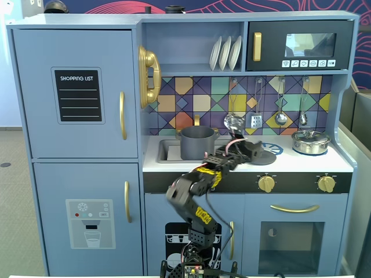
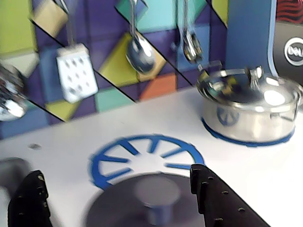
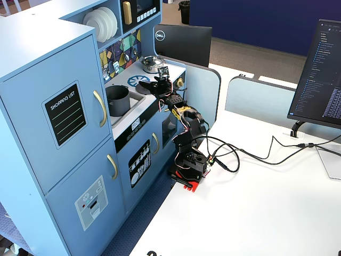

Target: Take off the lid from the gray recipient and place it on the counter

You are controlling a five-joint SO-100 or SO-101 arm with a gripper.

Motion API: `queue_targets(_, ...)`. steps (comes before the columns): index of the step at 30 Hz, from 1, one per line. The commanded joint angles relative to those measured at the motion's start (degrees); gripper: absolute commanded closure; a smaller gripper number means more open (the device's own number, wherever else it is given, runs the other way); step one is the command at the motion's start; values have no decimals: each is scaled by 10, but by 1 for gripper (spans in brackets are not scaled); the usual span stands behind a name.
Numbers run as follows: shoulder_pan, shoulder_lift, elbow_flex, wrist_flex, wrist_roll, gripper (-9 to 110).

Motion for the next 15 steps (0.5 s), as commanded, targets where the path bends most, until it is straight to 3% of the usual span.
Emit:
queue_targets(1,-17,140,-4,158,18,72)
queue_targets(6,-54,256,-6,405,4,80)
queue_targets(10,-124,265,-10,599,-49,100)
queue_targets(15,-224,280,39,709,-40,101)
